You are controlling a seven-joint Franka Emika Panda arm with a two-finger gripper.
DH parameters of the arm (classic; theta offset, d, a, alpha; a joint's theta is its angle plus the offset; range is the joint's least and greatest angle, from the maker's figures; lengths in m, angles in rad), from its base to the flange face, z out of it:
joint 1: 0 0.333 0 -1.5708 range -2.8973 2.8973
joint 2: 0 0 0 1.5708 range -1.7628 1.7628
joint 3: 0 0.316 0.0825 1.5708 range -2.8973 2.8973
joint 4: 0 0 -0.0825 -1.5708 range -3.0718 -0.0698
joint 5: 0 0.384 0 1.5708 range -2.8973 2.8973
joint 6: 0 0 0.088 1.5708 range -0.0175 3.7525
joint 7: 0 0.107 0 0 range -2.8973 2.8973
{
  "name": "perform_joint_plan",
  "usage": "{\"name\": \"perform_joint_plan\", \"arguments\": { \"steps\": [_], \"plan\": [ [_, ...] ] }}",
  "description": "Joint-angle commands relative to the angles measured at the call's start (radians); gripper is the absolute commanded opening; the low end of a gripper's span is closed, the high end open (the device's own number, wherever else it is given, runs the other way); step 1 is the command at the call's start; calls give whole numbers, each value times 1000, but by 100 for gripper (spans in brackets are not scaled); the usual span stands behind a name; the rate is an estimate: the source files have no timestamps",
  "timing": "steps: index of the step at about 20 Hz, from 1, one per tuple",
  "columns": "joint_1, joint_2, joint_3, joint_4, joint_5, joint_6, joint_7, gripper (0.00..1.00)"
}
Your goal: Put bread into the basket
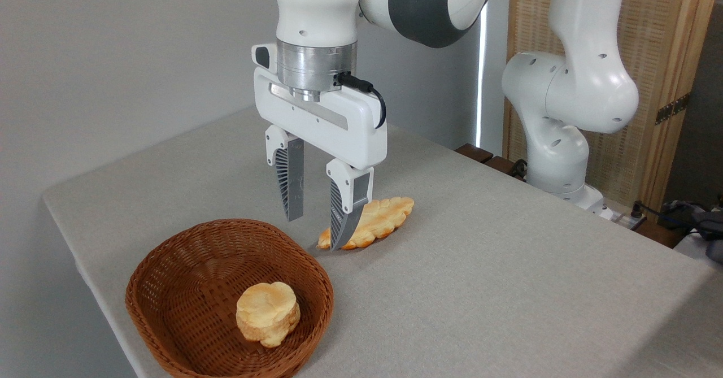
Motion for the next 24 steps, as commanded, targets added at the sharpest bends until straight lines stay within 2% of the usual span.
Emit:
{"name": "perform_joint_plan", "arguments": {
  "steps": [1,9,16,18,22,24],
  "plan": [
    [10,-6,-9,6,-11,-48,4,100],
    [7,-7,-12,5,-11,-61,4,100],
    [-9,-24,-15,-11,-11,-144,4,100],
    [-11,-44,-15,-49,-11,-145,4,100],
    [-77,-67,-14,-133,-13,-130,3,100],
    [-94,-67,-12,-158,-13,-128,3,100]
  ]
}}
